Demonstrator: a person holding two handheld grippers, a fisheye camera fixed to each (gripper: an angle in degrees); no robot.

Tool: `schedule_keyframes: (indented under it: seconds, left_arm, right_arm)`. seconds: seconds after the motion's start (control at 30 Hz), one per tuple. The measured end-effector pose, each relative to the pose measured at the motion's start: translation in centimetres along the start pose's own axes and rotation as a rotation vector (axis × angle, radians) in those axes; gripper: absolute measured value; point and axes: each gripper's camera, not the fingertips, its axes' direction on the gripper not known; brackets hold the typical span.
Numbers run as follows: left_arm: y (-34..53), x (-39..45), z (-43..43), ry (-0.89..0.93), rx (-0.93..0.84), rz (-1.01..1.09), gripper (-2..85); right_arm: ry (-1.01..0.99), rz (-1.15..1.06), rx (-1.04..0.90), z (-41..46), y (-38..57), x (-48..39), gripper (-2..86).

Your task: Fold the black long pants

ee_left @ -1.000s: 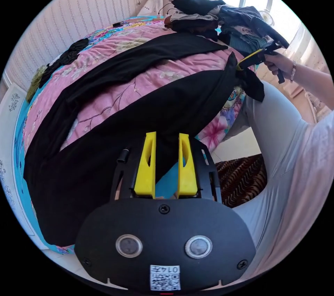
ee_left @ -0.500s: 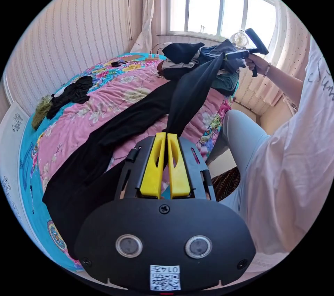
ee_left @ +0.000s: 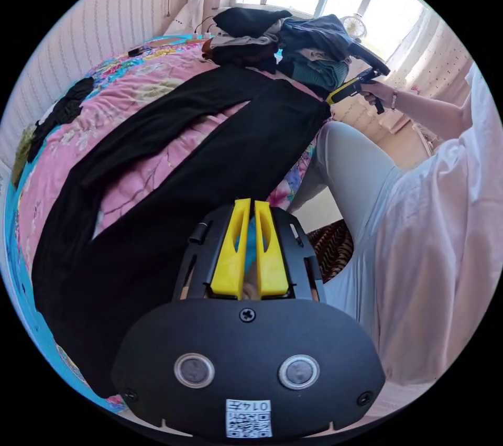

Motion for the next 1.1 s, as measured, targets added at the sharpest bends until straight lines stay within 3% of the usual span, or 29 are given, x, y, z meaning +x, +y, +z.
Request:
schedule_keyframes:
  seconds: [0.17,0.37,0.5,0.6,0.7,0.93,1.03,1.1]
  left_arm:
    - [-1.5,-4.6,0.8,-0.14,-0.013,-0.097,2.6]
    - [-1.5,-6.5,5.9,-0.119,-0.05,-0.174,3.7]
    - [-2.4,-7.0,3.8,-0.062,-0.048,-0.17,4.4]
    - [-4.3,-7.6,0.2,-0.148,0.063,-0.078,4.9]
    - [-6.6,-10.7,-1.1,-0.22,0.079,-0.039,5.1]
    - [-6.1,-21.9,0.9,-0.374,-0.134,-0.186,6.6]
    - [-3.7,-24.5,3.0,-0.328,-0.239,-0.272,7.3]
    - [-2.7,-24.4,3.3,-0.308,-0.202,-0.273,6.9]
  right_arm:
    - [0.006,0.022,0.128,-1.2,-4.8,-1.4,9.3]
    - [0.097,-0.08,0.163,0.2,-13.0,-6.7,9.8]
    - [0.114,-0.098,0.191,0.3,-18.7,-8.7,10.4]
    - [0.117,-0.076,0.211,0.9,-23.5,-9.6,10.6]
    - [0.146,-0.068,0.169,2.6,-28.3,-10.9,10.5]
    - [0.246,-0.135,0.048,7.0,-36.0,-15.2,7.9]
    - [0.247,-0.196,-0.023,8.2,-38.1,-17.4,4.8]
    - [0.266,-0.228,-0.056,8.1,-39.3,-18.8,2.0]
